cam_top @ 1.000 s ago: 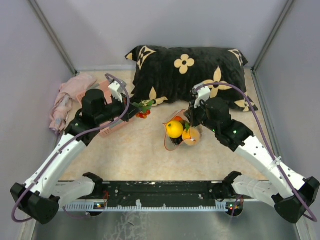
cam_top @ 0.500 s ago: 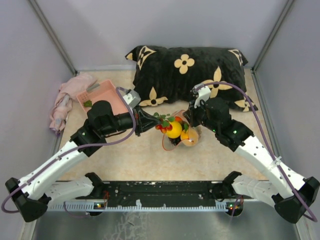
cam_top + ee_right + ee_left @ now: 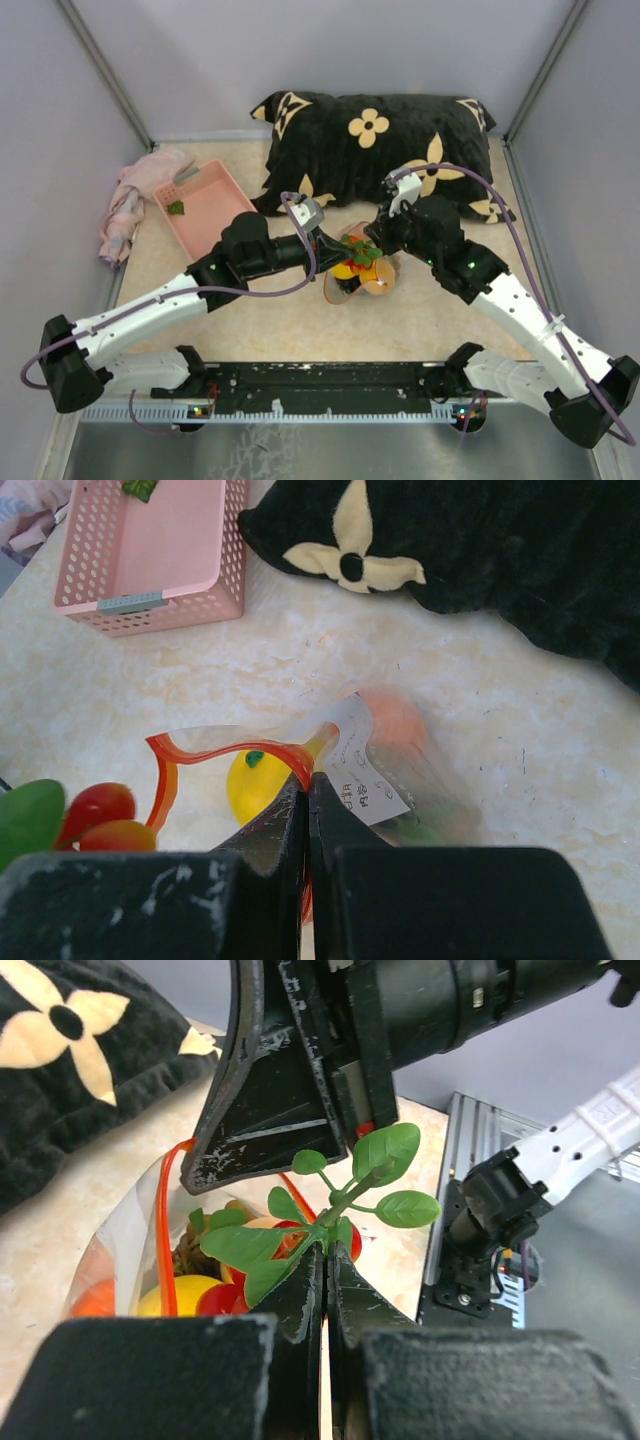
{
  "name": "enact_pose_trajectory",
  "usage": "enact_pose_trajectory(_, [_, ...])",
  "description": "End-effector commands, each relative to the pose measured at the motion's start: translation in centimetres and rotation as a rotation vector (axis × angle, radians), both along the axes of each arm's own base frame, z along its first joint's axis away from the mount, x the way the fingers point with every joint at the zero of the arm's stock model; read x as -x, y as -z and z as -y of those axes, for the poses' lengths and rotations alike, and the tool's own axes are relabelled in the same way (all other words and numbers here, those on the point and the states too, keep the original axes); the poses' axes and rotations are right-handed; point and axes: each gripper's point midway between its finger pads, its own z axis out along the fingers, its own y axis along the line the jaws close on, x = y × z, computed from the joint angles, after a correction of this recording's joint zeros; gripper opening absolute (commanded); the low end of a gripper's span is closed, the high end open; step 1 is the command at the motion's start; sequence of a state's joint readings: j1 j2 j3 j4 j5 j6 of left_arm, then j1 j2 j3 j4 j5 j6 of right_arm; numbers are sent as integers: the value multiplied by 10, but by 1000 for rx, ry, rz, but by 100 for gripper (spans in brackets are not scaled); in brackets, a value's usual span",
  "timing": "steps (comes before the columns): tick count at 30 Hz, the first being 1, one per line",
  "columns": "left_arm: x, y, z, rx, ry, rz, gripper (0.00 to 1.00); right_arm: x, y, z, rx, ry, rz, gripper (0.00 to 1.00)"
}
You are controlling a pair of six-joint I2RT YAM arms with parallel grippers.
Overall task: Place the food in the zip-top bag and seal the zipper
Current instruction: Place the fake fruit in the zipper food storage bag.
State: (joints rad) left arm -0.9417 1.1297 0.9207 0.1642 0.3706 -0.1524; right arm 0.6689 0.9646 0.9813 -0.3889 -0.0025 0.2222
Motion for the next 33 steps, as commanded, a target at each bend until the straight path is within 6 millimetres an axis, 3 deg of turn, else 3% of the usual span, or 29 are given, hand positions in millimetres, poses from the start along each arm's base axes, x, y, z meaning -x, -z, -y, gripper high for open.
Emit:
enact_pose_trajectory(1, [-15, -6, 7, 22, -60, 92, 0, -1, -48, -3, -115, -10, 111, 0])
enact_pose_trajectory(22, [-71, 65, 8, -215, -335, 123, 0, 6, -65, -11, -162, -61, 135, 0])
enact_pose_trajectory(27, [-76, 63, 16, -206, -357, 103, 0, 7, -64, -15, -169, -82, 125, 0])
enact_pose_trajectory(33, [-77, 96, 27, -323, -379, 103, 0, 10, -72, -15, -190, -93, 137, 0])
